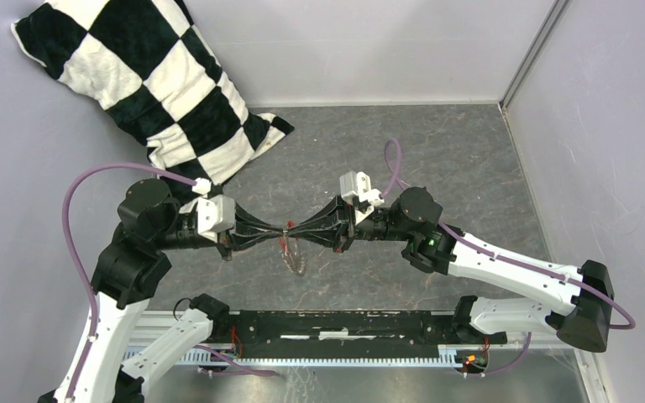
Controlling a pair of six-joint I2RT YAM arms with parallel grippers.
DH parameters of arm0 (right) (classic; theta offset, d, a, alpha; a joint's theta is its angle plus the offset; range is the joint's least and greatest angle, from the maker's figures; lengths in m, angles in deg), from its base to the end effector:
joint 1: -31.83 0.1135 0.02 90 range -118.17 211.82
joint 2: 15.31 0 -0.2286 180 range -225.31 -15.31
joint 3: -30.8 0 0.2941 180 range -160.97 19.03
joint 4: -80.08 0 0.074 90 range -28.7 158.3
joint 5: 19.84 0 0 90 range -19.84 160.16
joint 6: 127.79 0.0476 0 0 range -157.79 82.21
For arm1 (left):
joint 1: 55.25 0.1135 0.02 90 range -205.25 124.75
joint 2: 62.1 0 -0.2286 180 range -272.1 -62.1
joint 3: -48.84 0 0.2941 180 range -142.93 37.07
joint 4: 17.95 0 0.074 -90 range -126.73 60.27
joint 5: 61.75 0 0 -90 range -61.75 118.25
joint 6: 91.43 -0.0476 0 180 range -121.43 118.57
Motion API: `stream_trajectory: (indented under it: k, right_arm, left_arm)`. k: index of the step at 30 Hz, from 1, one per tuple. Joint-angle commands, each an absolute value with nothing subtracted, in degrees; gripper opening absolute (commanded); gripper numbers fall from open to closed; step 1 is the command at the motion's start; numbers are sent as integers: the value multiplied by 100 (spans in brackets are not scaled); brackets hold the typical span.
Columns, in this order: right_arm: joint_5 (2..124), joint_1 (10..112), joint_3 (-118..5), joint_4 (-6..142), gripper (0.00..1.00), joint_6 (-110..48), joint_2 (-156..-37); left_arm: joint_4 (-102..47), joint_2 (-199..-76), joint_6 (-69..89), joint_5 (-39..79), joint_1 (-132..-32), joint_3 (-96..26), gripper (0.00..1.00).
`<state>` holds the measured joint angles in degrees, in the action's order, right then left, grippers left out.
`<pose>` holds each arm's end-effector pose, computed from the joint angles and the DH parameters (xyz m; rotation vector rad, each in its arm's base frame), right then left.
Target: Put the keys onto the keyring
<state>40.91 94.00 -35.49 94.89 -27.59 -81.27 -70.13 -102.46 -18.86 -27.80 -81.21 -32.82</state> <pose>0.1347 0.3049 0.3541 -1.0456 1.0525 1.3789 0.1315 -0.1080 0.4367 1.2624 1.2435 -0.9607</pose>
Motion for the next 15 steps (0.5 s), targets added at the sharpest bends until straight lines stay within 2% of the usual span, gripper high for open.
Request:
stream_trajectory:
  k: [1,3,7,11,15]
  right_arm:
    - [4142,9395,-3792,9769,0,-2788,-8073]
    - [4157,9392,-3792,9758,4,-2788,-8080]
    - [4341,9387,-3868,9470,24,-2866,-8064]
    - [4298,9380,-4370,8565,24,-3280,-8176]
    - [4146,9372,-4949,7519,20,-3606,-8384]
  left_arm:
    - [-6981,-10378,-2059,-2871,-8123,-3272,5]
    - [-6989,-10408,-2079,-2896,-8122,-3259,2]
    - [-6989,-10453,-2148,-2968,-8119,-3211,2]
    - [-6981,-10447,-2293,-2935,-8125,-3181,2]
    - [-6988,-10442,-2345,-2885,-8126,-3160,2]
